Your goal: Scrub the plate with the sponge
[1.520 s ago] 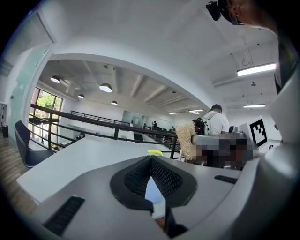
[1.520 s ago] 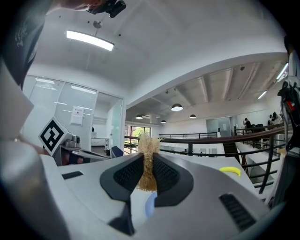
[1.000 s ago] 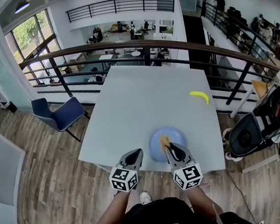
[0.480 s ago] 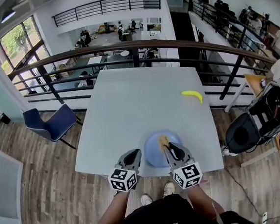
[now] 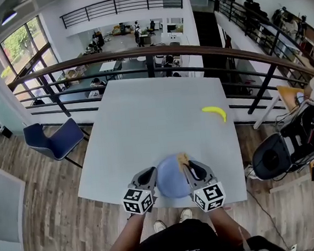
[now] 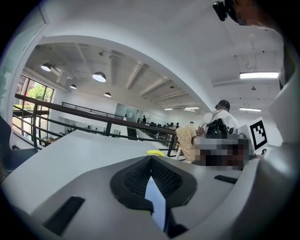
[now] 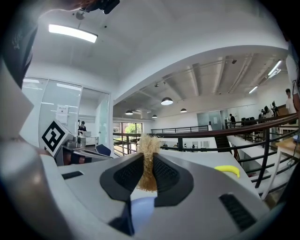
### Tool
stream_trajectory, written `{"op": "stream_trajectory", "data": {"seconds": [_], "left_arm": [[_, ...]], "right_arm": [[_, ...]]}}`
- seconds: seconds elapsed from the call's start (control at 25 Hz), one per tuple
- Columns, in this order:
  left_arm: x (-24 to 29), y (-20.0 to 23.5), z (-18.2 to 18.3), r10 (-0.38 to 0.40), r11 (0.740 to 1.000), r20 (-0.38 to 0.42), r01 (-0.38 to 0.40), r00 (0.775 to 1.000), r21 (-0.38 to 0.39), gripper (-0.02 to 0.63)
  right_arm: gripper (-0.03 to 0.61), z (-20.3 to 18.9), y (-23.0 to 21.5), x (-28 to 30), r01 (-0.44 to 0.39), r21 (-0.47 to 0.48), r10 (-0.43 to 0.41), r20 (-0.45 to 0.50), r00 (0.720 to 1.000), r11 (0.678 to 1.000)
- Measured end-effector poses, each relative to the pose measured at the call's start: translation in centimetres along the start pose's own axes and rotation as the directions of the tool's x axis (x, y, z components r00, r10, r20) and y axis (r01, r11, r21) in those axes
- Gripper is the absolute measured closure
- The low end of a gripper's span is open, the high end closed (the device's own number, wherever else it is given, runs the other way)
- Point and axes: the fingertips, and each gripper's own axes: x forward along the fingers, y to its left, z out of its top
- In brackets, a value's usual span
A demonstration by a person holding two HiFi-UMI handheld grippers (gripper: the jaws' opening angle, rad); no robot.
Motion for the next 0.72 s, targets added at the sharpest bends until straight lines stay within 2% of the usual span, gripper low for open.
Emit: {"op": "stream_trajectory", "data": {"seconds": [0.28, 0.56, 0.72], "left_arm": [[3.2, 0.7, 0.6, 0.022, 1.000, -0.004, -0.022, 1.000, -0.002, 0.600], [4.8, 2.0, -0.8, 0.096, 0.995, -0.062, -0.098, 0.993, -0.028, 0.601], [5.3, 2.3, -1.0, 0.100, 0.994, -0.073, -0.102, 0.992, -0.029, 0.600]], "right_arm": [[0.511, -0.5, -2.5, 2.2, -0.028, -0.007, 0.028, -0.015, 0.999, 1.000], [0.511, -0.2, -4.6, 4.1, -0.093, 0.002, 0.093, -0.029, 0.995, 0.996], [0.511, 0.4, -5.2, 4.8, -0.093, -0.027, 0.093, -0.002, 0.996, 0.995]]}}
